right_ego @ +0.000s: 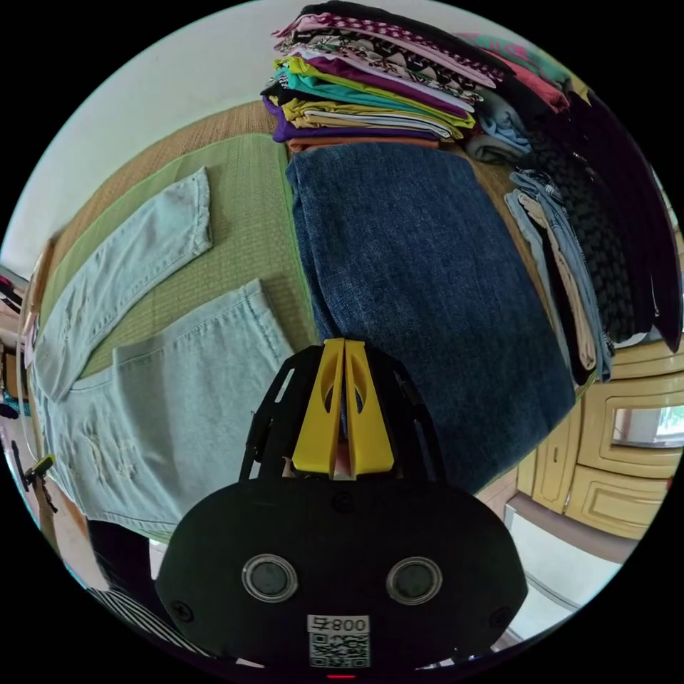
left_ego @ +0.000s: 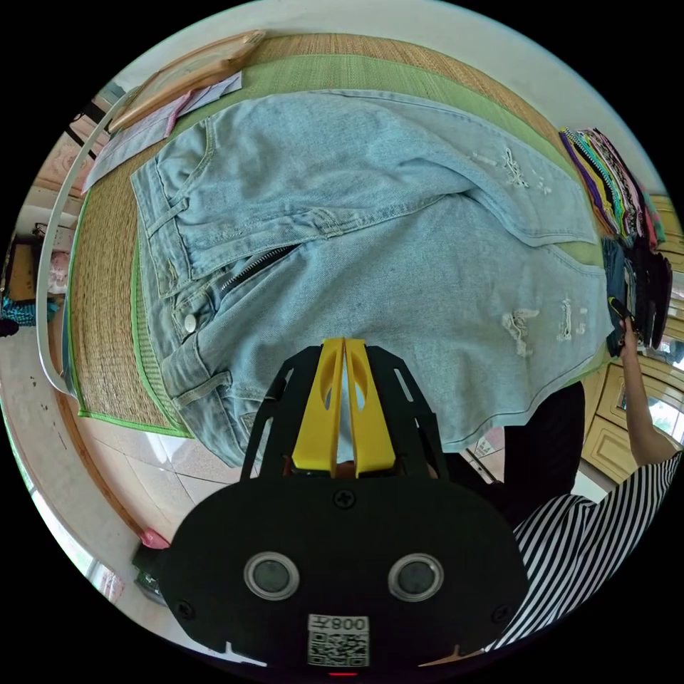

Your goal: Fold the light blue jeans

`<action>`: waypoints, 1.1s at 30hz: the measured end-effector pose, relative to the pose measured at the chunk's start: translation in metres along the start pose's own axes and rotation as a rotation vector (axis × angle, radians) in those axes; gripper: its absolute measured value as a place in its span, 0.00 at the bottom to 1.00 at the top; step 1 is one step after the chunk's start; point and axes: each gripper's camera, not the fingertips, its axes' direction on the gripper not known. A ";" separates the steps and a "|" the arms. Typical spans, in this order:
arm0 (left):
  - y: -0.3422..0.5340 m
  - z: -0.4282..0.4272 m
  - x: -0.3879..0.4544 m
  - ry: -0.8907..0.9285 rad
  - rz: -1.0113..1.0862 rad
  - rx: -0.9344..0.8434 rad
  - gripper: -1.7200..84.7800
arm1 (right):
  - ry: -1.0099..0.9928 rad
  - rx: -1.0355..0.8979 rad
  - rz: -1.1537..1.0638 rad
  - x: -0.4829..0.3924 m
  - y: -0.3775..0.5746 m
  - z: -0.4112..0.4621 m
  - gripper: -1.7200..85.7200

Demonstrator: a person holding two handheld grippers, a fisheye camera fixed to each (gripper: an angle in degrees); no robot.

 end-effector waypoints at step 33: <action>-0.047 0.009 -0.171 0.476 -0.379 0.386 0.04 | -0.172 -0.019 -0.134 -0.104 -0.091 0.192 0.09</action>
